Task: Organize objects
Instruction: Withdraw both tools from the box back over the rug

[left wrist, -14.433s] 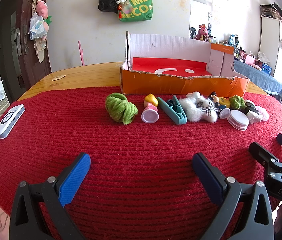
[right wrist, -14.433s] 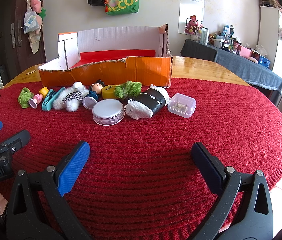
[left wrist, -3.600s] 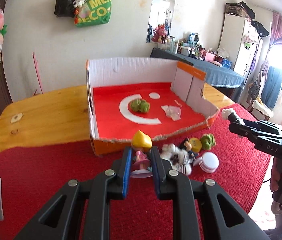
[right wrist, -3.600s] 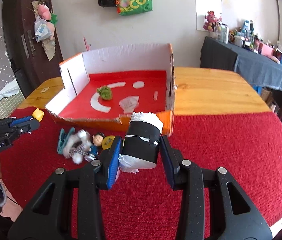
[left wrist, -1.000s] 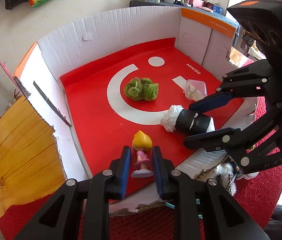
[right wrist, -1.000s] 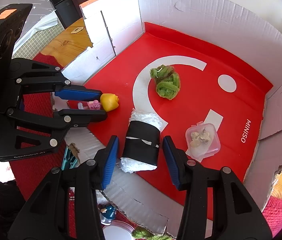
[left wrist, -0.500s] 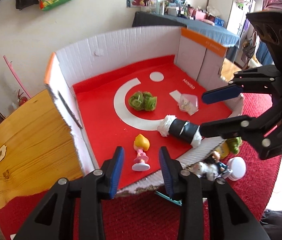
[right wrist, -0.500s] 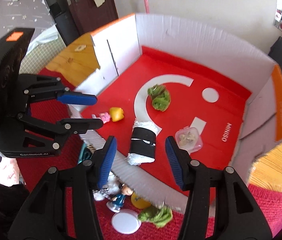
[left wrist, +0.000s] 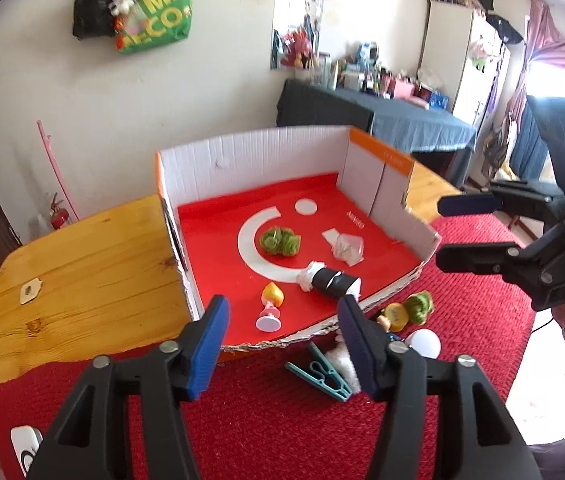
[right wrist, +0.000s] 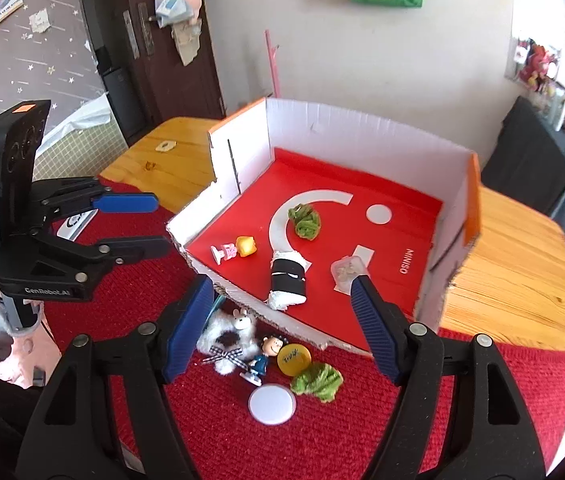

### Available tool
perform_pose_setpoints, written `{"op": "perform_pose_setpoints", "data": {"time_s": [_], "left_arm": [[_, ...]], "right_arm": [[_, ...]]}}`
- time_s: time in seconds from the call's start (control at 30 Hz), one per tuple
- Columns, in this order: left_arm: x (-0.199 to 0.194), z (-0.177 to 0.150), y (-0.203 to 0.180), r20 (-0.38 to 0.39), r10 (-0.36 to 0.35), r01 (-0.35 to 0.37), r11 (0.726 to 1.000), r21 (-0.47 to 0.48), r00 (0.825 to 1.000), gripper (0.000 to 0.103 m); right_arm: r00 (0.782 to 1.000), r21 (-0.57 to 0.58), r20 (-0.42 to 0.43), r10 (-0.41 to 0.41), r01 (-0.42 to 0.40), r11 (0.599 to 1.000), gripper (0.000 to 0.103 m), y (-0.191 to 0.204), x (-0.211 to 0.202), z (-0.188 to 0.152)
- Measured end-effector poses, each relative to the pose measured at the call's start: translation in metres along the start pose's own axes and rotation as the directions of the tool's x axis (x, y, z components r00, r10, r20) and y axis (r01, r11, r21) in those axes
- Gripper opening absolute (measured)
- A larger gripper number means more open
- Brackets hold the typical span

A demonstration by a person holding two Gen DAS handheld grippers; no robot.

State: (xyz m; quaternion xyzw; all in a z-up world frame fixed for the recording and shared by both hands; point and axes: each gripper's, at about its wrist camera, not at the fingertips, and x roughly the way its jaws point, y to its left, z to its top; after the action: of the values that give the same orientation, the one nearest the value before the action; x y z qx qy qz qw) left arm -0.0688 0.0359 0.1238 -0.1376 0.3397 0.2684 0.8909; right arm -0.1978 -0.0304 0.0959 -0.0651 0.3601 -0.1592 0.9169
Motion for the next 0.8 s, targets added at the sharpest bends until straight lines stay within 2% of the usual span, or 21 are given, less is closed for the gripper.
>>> {"op": "perform_pose_setpoints", "data": {"time_s": [0.27,0.4,0.63,0.8], "left_arm": [[-0.034,-0.011,-0.010,0.101,0.007,-0.001,0.999,-0.054,0.995,0.072],[-0.041,-0.019,-0.014,0.134,0.011,-0.002,0.997,-0.073,0.991,0.077],[-0.051,-0.039,-0.019,0.164,0.051,-0.032,0.993,-0.116,0.985,0.086],[-0.043,-0.060,-0.027,0.176,0.129,-0.100,0.982,-0.162,0.976,0.097]], "right_arm": [[0.993,0.056,0.097,-0.074,0.069,0.996,0.080,0.007,-0.034,-0.025],[0.983,0.079,0.129,-0.128,0.119,0.990,0.081,0.012,-0.044,-0.039],[0.972,0.147,0.161,-0.171,0.148,0.978,0.086,0.015,-0.053,-0.066],[0.944,0.208,0.195,-0.267,0.226,0.952,0.088,0.016,-0.052,-0.090]]}}
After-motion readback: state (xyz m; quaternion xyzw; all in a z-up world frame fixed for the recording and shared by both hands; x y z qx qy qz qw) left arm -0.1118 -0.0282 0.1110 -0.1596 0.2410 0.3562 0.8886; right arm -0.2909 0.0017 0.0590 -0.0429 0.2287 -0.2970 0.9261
